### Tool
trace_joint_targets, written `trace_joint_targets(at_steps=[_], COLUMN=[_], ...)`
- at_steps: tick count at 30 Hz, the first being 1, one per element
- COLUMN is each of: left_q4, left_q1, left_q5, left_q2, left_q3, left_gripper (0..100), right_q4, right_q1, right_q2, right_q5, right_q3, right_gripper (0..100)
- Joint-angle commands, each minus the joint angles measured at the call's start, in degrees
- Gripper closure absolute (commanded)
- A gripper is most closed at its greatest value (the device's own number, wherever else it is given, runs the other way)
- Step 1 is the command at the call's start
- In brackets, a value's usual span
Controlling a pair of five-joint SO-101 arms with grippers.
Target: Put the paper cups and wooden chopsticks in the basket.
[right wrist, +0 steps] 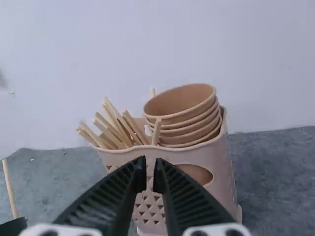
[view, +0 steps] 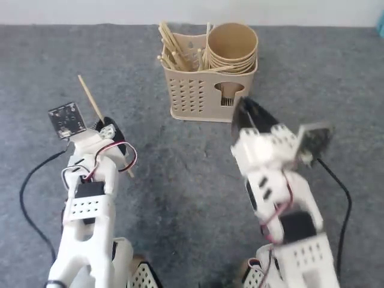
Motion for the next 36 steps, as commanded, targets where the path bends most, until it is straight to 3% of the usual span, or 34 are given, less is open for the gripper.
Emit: trace_joint_targets(at_steps=[1,6,11,15,21,26,33,36], left_q4=[-2.46,-2.46,-2.55,-2.46,-2.64,-2.64,-3.25,-11.08], left_q1=[0.53,0.0,-0.09,-0.09,0.53,0.62,12.4,18.64], left_q5=[-0.44,0.53,3.78,7.91,8.18,8.18,7.56,0.88], left_q2=[5.71,14.59,16.09,10.29,-6.07,-15.47,-11.34,-5.63], left_q3=[-4.09,-9.63,-11.12,-11.21,-11.74,-20.44,-40.57,-46.81], left_gripper=[99,99,99,99,99,99,99,99], right_q4=[6.81,14.46,15.69,18.68,21.14,21.14,21.14,21.05], right_q1=[0.92,1.01,1.01,0.92,2.15,2.68,2.77,2.86], right_q2=[-15.08,-25.1,-23.96,-23.6,-23.6,-23.52,-23.52,-23.52], right_q5=[2.02,2.37,1.23,1.41,1.49,1.49,1.49,1.49], right_q3=[5.01,15.74,25.05,25.14,25.05,25.05,25.05,25.05], right_gripper=[96.1,96.1,96.1,95.9,95.7,95.7,95.7,95.7])
